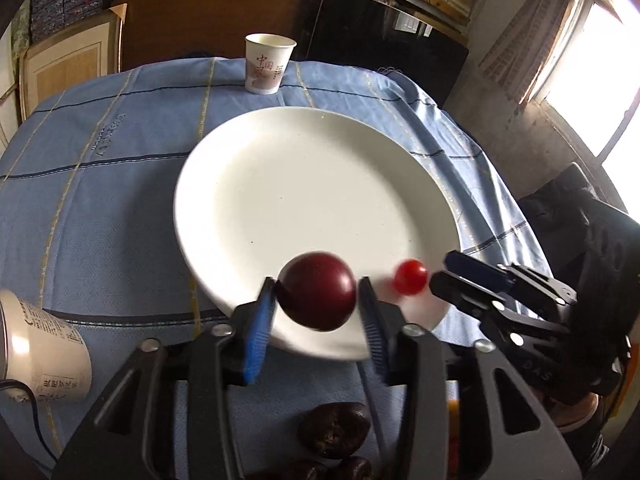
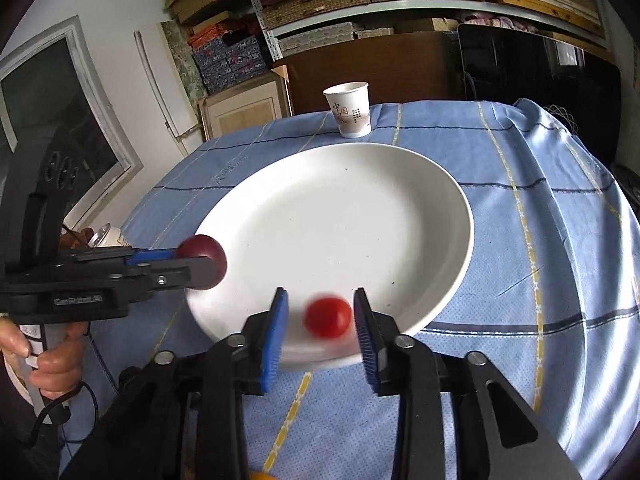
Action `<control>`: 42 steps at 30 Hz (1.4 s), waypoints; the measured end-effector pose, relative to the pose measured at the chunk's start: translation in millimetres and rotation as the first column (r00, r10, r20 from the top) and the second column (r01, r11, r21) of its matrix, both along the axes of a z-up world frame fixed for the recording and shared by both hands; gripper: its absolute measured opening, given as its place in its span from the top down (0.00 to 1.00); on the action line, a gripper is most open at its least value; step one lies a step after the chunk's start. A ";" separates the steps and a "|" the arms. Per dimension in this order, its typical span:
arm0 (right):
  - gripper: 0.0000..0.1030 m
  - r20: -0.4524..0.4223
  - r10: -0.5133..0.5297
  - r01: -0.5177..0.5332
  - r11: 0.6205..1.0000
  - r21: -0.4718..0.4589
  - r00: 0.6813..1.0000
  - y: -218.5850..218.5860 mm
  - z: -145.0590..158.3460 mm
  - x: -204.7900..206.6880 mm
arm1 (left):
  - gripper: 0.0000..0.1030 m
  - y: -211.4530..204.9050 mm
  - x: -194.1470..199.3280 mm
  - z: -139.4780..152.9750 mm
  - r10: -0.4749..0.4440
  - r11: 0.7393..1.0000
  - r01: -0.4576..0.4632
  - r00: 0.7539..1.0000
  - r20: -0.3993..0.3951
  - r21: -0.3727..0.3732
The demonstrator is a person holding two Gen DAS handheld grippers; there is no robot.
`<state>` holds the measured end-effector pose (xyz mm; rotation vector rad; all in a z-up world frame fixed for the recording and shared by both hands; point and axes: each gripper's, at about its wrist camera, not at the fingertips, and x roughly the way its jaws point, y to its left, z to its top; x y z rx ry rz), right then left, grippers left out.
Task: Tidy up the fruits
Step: 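Carry the tomato and plum to the white plate and release both, then grasp the striped orange tomato with the right gripper while the left gripper grasps an orange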
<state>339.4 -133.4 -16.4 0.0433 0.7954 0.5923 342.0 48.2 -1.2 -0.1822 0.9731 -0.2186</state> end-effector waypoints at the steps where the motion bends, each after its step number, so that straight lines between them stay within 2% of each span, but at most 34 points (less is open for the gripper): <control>1: 0.60 0.008 0.004 -0.004 1.000 -0.004 1.000 -1.9 2.6 -3.5 | 0.37 1.8 -3.1 3.3 0.011 1.000 -0.011 1.000 0.015 -0.010; 3: 0.56 0.027 0.021 -0.021 1.000 -0.005 0.999 -5.7 10.8 -14.6 | 0.27 7.9 -16.2 14.5 0.042 0.999 -0.041 0.997 0.066 -0.025; 5: 0.47 0.024 0.049 -0.049 0.999 0.015 0.999 -11.0 16.6 -28.1 | 0.24 13.9 -34.7 23.9 0.058 0.998 -0.056 0.993 0.105 -0.021; 6: 0.44 0.018 0.062 -0.062 0.998 0.021 0.998 -12.7 17.5 -33.2 | 0.18 17.9 -46.1 27.4 0.070 0.997 -0.067 0.990 0.123 -0.024; 9: 0.43 -0.013 0.120 -0.119 0.993 0.026 0.993 -17.5 12.6 -53.7 | 0.11 32.4 -83.6 28.6 0.108 0.994 -0.102 0.981 0.162 -0.047; 12: 0.43 -0.092 0.165 -0.165 0.986 0.006 0.982 -18.2 -4.2 -68.3 | 0.11 43.6 -110.8 21.9 0.153 0.988 -0.147 0.973 0.171 -0.048; 16: 0.43 -0.177 0.160 -0.164 0.987 -0.005 0.971 -18.8 -23.9 -73.9 | 0.11 55.9 -135.3 10.5 0.199 0.978 -0.186 0.966 0.163 -0.093; 20: 0.45 -0.204 0.157 -0.155 0.988 0.027 0.966 -23.0 -27.6 -74.1 | 0.10 56.8 -149.5 3.7 0.223 0.974 -0.215 0.959 0.177 -0.065; 25: 0.51 -0.223 0.170 -0.160 0.985 0.062 0.960 -23.2 -28.7 -74.7 | 0.09 57.1 -157.8 -0.4 0.225 0.974 -0.214 0.960 0.167 -0.081; 31: 0.52 -0.246 0.168 -0.151 0.985 0.085 0.955 -27.6 -30.1 -73.8 | 0.08 56.8 -158.2 -3.2 0.224 0.974 -0.214 0.962 0.155 -0.078; 34: 0.51 -0.221 0.184 -0.166 0.982 0.094 0.958 -31.6 -23.4 -77.3 | 0.08 55.7 -159.6 -3.7 0.212 0.976 -0.202 0.966 0.149 -0.081; 38: 0.51 -0.118 0.296 -0.284 0.953 0.106 0.948 -34.8 -3.2 -100.0 | 0.08 50.3 -168.7 -2.0 0.167 0.984 -0.154 0.974 0.155 -0.091; 42: 0.51 -0.076 0.312 -0.307 0.949 0.069 0.947 -42.0 -0.3 -119.5 | 0.08 43.3 -178.4 -4.2 0.141 0.989 -0.133 0.976 0.163 -0.062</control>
